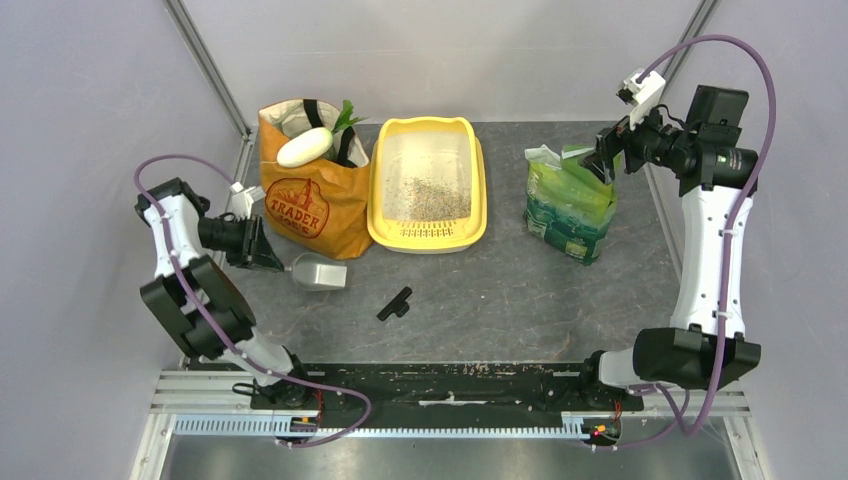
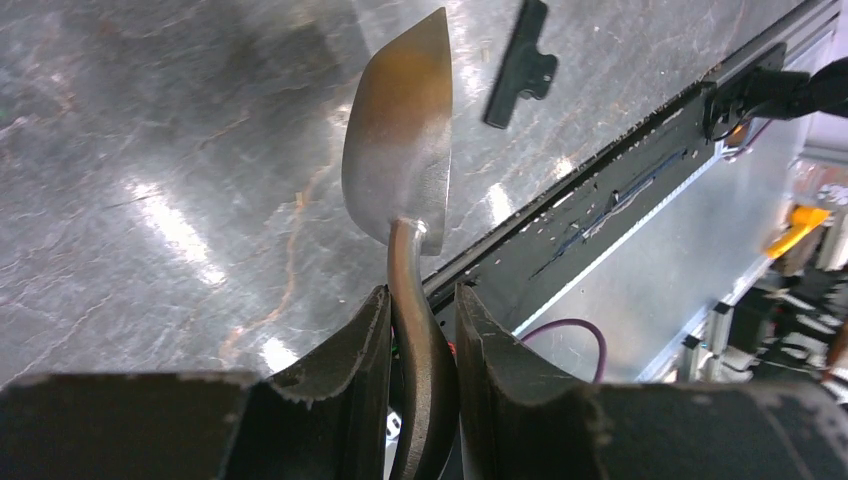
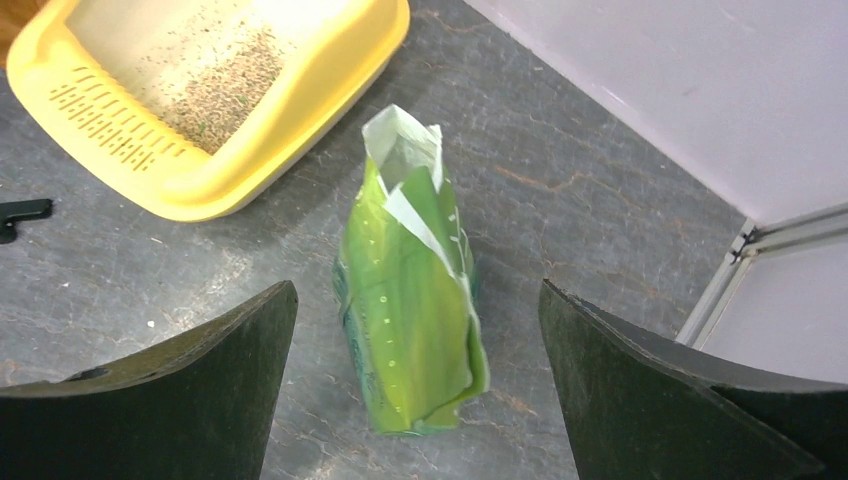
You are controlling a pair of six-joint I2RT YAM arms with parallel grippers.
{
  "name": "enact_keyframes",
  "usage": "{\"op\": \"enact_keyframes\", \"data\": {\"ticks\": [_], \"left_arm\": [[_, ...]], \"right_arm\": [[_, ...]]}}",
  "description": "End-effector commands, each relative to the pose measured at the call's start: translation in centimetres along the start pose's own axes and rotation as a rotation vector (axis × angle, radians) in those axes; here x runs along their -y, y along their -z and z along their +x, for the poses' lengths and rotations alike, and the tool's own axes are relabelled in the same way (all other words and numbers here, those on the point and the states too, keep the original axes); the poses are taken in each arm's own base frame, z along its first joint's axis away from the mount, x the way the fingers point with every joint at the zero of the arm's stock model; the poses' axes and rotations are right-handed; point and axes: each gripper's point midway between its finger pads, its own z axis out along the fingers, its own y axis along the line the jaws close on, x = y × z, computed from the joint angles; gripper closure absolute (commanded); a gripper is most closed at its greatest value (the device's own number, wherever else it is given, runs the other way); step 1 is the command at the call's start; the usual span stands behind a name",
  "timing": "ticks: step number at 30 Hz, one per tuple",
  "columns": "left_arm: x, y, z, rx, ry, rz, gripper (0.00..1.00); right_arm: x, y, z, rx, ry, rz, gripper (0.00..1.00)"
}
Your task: Fill the litter box with clean litter
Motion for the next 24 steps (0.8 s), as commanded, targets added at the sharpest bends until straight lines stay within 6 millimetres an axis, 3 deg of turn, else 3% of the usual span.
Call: {"op": "enact_keyframes", "data": {"ticks": [1,5,11,14,15,16,17,18,19,24], "left_arm": [[-3.5,-0.2,0.9,-0.043,0.038,0.036,0.98],[-7.3,-1.1,1.1,-0.081,0.093,0.014,0.97],[-11.4,-2.0,1.4,-0.111,0.095,-0.117,0.81],[-12.6,-1.8,1.2,-0.102,0.089,-0.180,0.69],[-12.9,-1.7,1.1,-0.097,0.087,-0.202,0.55],[-13.1,-1.5,1.0,-0.091,0.084,-0.226,0.51],[-13.3,-1.3,0.9,-0.085,0.077,-0.244,0.37],[-13.5,-1.2,0.9,-0.082,0.072,-0.260,0.35],[-13.8,-1.0,0.8,-0.079,0.069,-0.279,0.16],[-13.6,0.6,-0.4,-0.040,0.035,-0.343,0.12]], "right_arm": [[-3.1,1.3,-1.9,0.042,0.020,-0.046,0.03],[-4.6,1.4,-1.4,0.034,0.023,-0.068,0.03],[-6.0,1.1,-0.9,0.016,0.009,-0.097,0.03],[-6.4,0.9,-0.6,0.005,0.006,-0.107,0.03],[-6.6,0.8,-0.5,0.002,0.005,-0.113,0.03],[-6.7,0.7,-0.5,0.000,0.009,-0.119,0.03],[-6.8,0.6,-0.4,-0.002,0.010,-0.123,0.03],[-6.9,0.4,-0.4,-0.004,0.010,-0.126,0.03],[-7.0,0.3,-0.3,-0.005,0.011,-0.130,0.03],[-7.7,-0.3,-0.6,-0.007,0.010,-0.158,0.03]]}}
